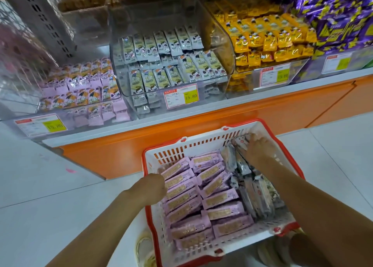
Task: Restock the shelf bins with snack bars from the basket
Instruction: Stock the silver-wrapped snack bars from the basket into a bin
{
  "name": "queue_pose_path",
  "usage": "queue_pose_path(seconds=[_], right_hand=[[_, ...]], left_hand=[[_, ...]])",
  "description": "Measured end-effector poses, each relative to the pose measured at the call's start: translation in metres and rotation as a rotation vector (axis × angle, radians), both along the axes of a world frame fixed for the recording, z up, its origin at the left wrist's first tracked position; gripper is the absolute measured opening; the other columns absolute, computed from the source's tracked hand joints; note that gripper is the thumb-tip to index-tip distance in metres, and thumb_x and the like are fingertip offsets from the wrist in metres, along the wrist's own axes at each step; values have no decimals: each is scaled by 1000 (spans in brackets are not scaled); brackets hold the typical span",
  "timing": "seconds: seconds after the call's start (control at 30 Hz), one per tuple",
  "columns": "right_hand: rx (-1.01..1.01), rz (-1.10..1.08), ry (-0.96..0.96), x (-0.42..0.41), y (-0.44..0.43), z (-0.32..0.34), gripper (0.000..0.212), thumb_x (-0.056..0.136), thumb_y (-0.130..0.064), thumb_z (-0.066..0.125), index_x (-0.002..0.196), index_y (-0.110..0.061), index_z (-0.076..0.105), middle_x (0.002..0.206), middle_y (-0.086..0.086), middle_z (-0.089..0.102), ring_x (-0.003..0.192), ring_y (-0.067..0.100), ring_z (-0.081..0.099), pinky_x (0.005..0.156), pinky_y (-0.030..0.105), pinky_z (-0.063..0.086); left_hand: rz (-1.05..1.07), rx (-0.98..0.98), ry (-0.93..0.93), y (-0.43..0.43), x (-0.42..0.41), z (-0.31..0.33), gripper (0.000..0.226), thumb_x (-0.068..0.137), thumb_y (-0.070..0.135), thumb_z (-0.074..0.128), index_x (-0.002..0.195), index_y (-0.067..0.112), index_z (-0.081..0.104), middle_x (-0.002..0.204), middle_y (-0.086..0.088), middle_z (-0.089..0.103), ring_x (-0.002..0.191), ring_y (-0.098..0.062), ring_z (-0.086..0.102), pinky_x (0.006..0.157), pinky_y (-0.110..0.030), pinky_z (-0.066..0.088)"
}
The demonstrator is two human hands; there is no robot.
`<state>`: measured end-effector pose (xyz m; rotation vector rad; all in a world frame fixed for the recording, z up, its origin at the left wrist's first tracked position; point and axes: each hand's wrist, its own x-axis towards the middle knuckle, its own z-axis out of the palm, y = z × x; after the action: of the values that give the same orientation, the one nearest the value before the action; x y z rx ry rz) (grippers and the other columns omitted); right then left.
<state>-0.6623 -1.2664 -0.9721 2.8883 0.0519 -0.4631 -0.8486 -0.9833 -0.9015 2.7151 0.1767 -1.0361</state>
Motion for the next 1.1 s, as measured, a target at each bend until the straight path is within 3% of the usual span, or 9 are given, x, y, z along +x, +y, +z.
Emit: queue_pose_path(seconds=[0.13, 0.3, 0.37, 0.47, 0.67, 0.77, 0.83, 0.97, 1.1], right_hand=[[207, -14, 9, -21, 4, 5, 79, 97, -46, 43, 152, -6, 2, 149, 27, 28, 125, 38, 49, 92, 41, 49], [733, -169, 62, -62, 2, 43, 64, 91, -41, 60, 143, -15, 34, 128, 11, 57, 109, 30, 59, 87, 34, 46], [999, -249, 192, -80, 5, 62, 61, 89, -42, 64, 141, -20, 39, 130, 8, 53, 111, 26, 56, 86, 33, 42], [1346, -347, 388, -108, 18, 91, 49, 86, -43, 66, 129, -31, 48, 124, 2, 55, 101, 15, 59, 83, 30, 47], [1520, -88, 344, -151, 50, 126, 50, 82, -32, 73, 125, -40, 49, 124, -18, 53, 100, -17, 54, 77, 7, 46], [1529, -30, 308, -158, 58, 131, 59, 76, -39, 77, 127, -46, 47, 124, -35, 45, 110, -26, 38, 87, 6, 35], [1569, -52, 336, -158, 59, 136, 57, 73, -46, 74, 124, -50, 50, 130, -29, 46, 121, -14, 41, 96, 19, 39], [1717, -150, 351, -151, 58, 144, 31, 84, -20, 68, 113, -30, 63, 107, -14, 68, 96, -3, 64, 74, 12, 51], [1753, -221, 338, -154, 60, 148, 17, 93, -18, 57, 104, -28, 65, 94, -20, 70, 85, -10, 63, 70, 10, 44]], left_hand=[[16, -18, 38, 0, 4, -3, 26, 98, 26, 45, 107, 11, 63, 97, -4, 62, 82, -14, 55, 70, -23, 45], [17, -81, 52, -5, 7, 9, 21, 98, 26, 47, 90, 12, 61, 81, 0, 51, 76, -12, 50, 60, -17, 37], [113, -200, 46, -9, 8, 15, 29, 96, 28, 51, 70, 13, 53, 73, -4, 46, 68, -14, 47, 55, -12, 36], [377, -580, 3, -21, 10, 30, 33, 90, 42, 59, 83, 9, 59, 82, -8, 55, 75, -18, 55, 72, -9, 43], [827, -1157, -71, -49, 9, 66, 69, 68, 48, 71, 122, 7, 54, 120, -11, 63, 101, -20, 68, 84, -29, 56], [955, -1225, -176, -53, 6, 71, 85, 57, 46, 80, 121, -4, 55, 121, -23, 59, 108, -29, 62, 73, -27, 57], [975, -1247, -234, -51, 4, 73, 70, 59, 42, 80, 111, -2, 63, 115, -27, 59, 102, -27, 60, 74, -27, 57], [987, -1234, -248, -48, 1, 80, 65, 54, 42, 83, 100, -2, 67, 119, -37, 54, 106, -41, 59, 85, -37, 57], [1007, -1197, -289, -46, 0, 88, 58, 54, 42, 80, 89, 1, 57, 105, -29, 58, 96, -32, 63, 70, -26, 58]])
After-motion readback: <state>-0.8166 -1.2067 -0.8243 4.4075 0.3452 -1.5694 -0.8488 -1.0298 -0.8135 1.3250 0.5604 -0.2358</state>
